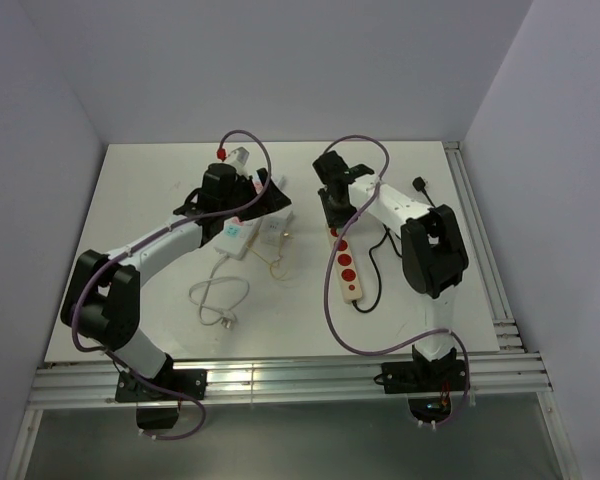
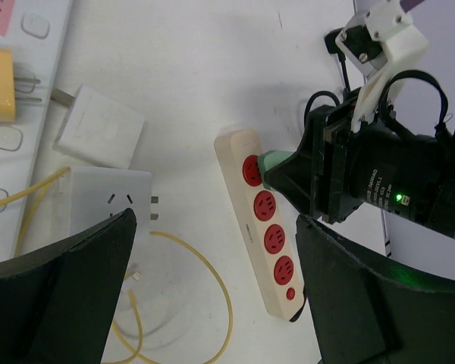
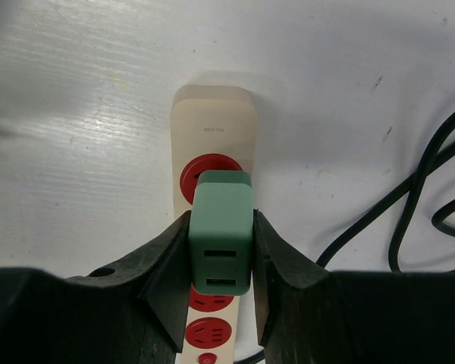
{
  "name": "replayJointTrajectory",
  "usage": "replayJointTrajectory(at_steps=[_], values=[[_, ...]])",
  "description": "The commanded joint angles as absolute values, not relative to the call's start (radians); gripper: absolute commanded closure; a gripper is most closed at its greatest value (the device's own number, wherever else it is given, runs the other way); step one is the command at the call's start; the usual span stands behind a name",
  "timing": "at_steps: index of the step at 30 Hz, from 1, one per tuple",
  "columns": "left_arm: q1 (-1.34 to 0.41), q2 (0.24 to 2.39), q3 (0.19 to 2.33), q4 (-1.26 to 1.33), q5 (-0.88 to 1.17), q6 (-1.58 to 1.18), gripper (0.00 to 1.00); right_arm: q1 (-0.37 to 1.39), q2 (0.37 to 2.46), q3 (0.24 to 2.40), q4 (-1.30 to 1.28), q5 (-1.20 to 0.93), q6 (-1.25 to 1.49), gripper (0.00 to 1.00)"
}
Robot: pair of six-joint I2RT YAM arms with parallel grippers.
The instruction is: Insert the plug
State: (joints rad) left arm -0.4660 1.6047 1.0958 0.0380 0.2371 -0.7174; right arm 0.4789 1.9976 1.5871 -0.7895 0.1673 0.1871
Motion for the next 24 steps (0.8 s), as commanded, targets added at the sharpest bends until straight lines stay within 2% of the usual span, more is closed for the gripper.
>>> replayJointTrajectory(at_steps=[1, 2, 6, 11, 13, 16, 19, 22, 24], values=[[-0.454, 1.549, 1.095, 0.061, 0.23, -0.695, 0.07, 0.483, 2.085, 1.493, -0.703, 0.036, 0.199, 1.0], [-0.453, 1.545, 1.094, 0.061, 0.229, -0.693, 0.07, 0.473, 2.071, 1.45, -0.677, -0.059, 0.192, 1.0], [-0.449, 1.546, 1.088, 0.074, 0.238, -0.696, 0.07, 0.404, 2.023, 1.375, -0.6, -0.179, 0.166, 1.0], [-0.449, 1.557, 1.095, 0.072, 0.244, -0.695, 0.07, 0.383, 2.029, 1.368, -0.592, -0.213, 0.158, 1.0], [-0.451, 1.555, 1.094, 0.069, 0.242, -0.692, 0.07, 0.388, 2.043, 1.381, -0.612, -0.181, 0.163, 1.0], [-0.451, 1.546, 1.091, 0.063, 0.235, -0.687, 0.07, 0.416, 2.075, 1.439, -0.69, 0.024, 0.193, 1.0], [-0.449, 1.54, 1.085, 0.064, 0.23, -0.686, 0.07, 0.48, 2.106, 1.474, -0.722, 0.112, 0.221, 1.0], [-0.449, 1.539, 1.083, 0.064, 0.232, -0.687, 0.07, 0.511, 2.114, 1.47, -0.704, 0.106, 0.23, 1.0], [-0.449, 1.54, 1.086, 0.061, 0.233, -0.684, 0.07, 0.493, 2.096, 1.445, -0.68, 0.023, 0.218, 1.0]])
